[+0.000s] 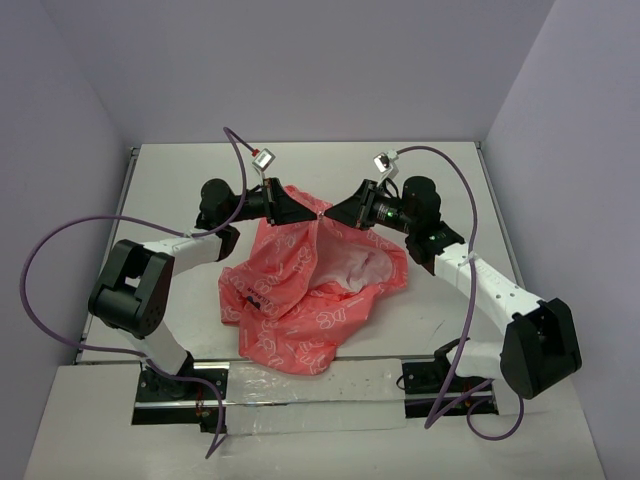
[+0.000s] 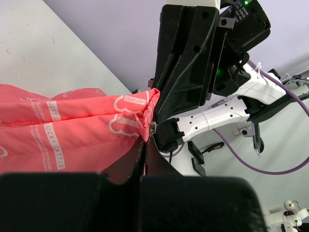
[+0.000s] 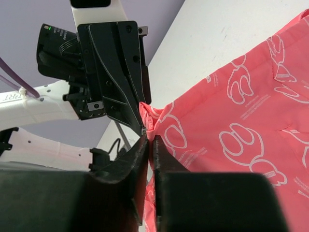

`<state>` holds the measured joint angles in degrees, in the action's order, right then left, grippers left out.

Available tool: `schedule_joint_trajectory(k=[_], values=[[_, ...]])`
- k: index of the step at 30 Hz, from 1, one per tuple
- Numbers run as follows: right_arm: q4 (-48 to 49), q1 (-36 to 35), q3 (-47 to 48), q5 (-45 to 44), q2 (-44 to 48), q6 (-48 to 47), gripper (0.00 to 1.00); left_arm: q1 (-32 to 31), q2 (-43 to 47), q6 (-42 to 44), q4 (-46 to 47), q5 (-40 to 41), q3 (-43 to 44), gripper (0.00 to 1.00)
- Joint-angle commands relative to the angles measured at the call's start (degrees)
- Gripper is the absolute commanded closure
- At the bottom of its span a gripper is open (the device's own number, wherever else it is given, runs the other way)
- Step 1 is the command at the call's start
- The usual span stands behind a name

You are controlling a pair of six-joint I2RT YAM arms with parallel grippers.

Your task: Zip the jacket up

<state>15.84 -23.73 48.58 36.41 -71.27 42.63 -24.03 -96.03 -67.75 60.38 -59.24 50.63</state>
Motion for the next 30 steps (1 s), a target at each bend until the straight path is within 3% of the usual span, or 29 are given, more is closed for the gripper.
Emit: schedule_joint_trajectory(k=[1,17,30], values=[[3.1,0.3,2.2,1.4,0.0,0.5,0.98,-0.3,1.6,0.9,2.6,-0.9,2.0,1.0],[9.0,0.3,2.1,-8.7,0.1,5.8,1.0,-0.4,4.2,2.0,1.5,-1.8,-0.8,1.0],[10.1,1.3,3.6,-9.9,1.2,6.3,1.0,-0.5,4.7,4.4,-2.1,-4.4,-0.7,1.0]])
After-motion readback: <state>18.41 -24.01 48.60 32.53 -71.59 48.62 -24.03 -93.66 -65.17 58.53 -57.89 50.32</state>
